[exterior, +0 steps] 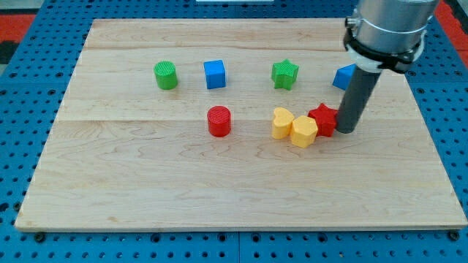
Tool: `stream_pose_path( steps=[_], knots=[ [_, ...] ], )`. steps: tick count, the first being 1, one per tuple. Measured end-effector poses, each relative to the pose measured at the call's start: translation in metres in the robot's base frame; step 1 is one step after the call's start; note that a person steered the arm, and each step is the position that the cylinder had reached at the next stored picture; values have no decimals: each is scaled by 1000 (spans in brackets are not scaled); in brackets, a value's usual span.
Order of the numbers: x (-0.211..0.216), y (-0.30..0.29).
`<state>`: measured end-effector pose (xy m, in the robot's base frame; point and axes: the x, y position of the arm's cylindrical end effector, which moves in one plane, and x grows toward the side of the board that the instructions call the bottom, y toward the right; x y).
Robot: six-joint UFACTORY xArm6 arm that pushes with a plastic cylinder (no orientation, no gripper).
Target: Move the red star into red circle to the right
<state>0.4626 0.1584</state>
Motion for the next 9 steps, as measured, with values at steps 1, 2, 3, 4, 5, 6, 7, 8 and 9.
stream_pose_path(
  steps=[1, 2, 3, 4, 5, 6, 7, 8, 9],
  knots=[
    [0, -6],
    [0, -11],
    [22, -53],
    [32, -117],
    [27, -98],
    [14, -62],
    [-3, -108],
    [-3, -187],
    [-2, -203]
  ],
)
